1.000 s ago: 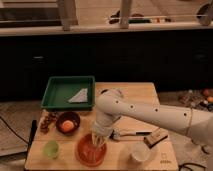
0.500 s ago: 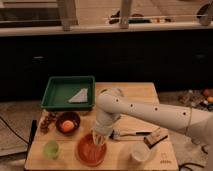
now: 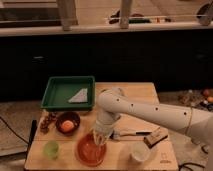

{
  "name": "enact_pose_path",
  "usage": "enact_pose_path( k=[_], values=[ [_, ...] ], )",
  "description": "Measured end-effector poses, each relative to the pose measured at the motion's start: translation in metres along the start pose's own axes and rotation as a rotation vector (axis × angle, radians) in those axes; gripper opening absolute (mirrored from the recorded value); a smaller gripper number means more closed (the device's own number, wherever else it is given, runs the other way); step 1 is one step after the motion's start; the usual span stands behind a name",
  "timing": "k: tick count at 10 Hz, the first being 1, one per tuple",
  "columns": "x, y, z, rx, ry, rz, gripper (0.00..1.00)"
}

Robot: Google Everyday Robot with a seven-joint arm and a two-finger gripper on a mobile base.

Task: Place fork in red bowl

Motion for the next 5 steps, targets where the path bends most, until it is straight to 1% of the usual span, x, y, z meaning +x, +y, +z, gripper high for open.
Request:
enact_pose_path(
  k=[1,5],
  values=[
    [-0.001,-0.004,0.0,-0.001,-0.001,-0.01,0.79],
    [0.001,-0.015,-0.005,-0.002,-0.003,-0.034,0.8]
  ],
)
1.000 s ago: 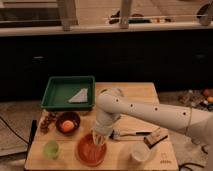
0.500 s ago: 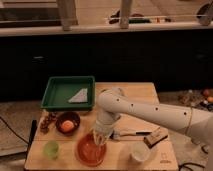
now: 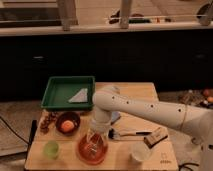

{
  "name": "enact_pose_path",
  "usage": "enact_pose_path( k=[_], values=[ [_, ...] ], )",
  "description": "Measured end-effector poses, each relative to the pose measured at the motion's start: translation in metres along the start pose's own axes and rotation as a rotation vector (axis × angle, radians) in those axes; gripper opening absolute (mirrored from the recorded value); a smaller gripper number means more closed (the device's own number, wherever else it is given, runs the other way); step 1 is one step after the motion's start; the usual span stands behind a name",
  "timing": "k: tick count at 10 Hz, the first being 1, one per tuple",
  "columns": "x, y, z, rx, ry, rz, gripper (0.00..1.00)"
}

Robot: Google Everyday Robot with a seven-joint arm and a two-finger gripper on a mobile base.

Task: Place fork in red bowl

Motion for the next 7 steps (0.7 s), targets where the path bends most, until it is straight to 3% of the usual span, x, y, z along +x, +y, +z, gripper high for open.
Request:
enact_pose_path(
  k=[7],
  values=[
    [0.0021,-0.0059,-0.0082,0.014,-0.004,-0.029,0.8]
  ],
)
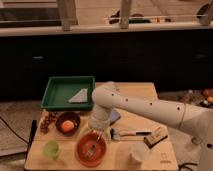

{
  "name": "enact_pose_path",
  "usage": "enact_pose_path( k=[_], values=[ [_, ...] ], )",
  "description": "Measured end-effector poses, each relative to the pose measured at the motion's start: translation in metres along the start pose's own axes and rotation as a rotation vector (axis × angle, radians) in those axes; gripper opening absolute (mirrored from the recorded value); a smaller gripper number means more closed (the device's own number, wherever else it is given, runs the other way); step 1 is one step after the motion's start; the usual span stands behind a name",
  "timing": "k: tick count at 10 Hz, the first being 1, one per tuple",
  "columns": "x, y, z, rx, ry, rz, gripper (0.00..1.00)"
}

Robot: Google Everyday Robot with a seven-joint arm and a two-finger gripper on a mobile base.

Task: Place fork in red bowl

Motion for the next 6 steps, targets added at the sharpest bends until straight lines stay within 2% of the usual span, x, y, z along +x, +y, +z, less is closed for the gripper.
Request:
enact_pose_path(
  k=[6],
  values=[
    [-0.0009,-0.0019,-0.0016,0.007,-0.003,-0.018,0.8]
  ],
)
